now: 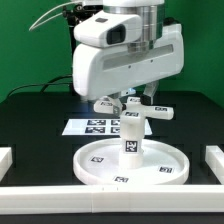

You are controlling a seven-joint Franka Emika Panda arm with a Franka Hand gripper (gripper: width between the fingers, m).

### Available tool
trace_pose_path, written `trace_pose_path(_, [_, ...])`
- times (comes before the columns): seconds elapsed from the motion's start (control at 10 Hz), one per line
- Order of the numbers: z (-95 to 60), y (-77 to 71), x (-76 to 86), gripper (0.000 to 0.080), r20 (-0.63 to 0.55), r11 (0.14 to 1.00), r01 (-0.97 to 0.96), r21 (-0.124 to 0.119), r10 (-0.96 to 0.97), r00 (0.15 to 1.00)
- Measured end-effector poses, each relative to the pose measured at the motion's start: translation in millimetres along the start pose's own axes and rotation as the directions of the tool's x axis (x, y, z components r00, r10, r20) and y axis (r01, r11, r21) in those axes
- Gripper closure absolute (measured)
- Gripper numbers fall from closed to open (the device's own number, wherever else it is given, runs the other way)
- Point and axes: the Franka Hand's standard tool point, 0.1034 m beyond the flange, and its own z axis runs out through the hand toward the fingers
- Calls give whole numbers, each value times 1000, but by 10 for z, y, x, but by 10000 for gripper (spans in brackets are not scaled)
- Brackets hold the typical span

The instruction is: Assemble round table

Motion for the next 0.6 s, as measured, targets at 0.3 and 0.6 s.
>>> trace_pose_path(0.3, [19,17,-19,361,-20,949,-310,64,312,950])
trace_pose_path(0.6, [16,6,-9,361,-9,879,-472,67,474,881])
